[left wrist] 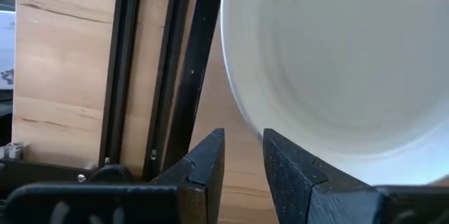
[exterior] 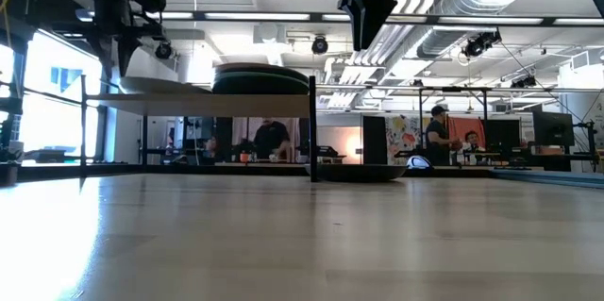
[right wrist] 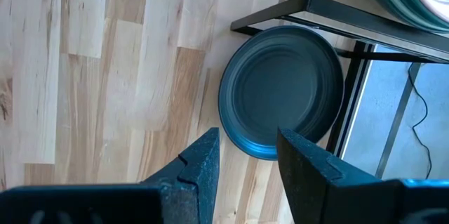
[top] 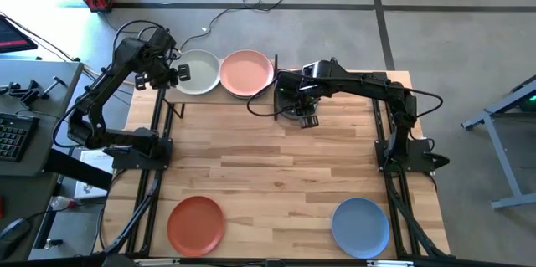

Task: Place and stack plates onto a shelf
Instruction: Put the white plate on the shelf

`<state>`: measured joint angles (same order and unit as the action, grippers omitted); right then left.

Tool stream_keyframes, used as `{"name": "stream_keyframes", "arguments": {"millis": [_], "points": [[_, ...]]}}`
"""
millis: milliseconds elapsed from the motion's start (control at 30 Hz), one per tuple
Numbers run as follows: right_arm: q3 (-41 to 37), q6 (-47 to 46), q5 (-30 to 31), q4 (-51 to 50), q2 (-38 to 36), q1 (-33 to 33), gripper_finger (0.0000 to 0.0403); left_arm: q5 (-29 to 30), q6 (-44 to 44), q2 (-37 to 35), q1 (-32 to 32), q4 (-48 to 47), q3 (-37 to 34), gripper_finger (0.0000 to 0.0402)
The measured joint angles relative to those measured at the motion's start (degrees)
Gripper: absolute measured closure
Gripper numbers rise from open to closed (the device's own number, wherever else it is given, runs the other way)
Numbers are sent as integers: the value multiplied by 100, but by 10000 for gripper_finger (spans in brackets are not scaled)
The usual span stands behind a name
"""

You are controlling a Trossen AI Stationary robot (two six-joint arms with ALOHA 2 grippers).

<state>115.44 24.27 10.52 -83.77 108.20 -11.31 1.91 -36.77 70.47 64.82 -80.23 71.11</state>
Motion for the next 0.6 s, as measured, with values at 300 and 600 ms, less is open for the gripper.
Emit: {"name": "stream_keyframes", "arguments": {"millis": [300,600], "points": [[0,0,0,-39,0,-10,284,7,-153,-428,0,-28,-2,318],[0,0,2,35,0,-76,284,-65,-209,-419,-72,1520,0,323]]}}
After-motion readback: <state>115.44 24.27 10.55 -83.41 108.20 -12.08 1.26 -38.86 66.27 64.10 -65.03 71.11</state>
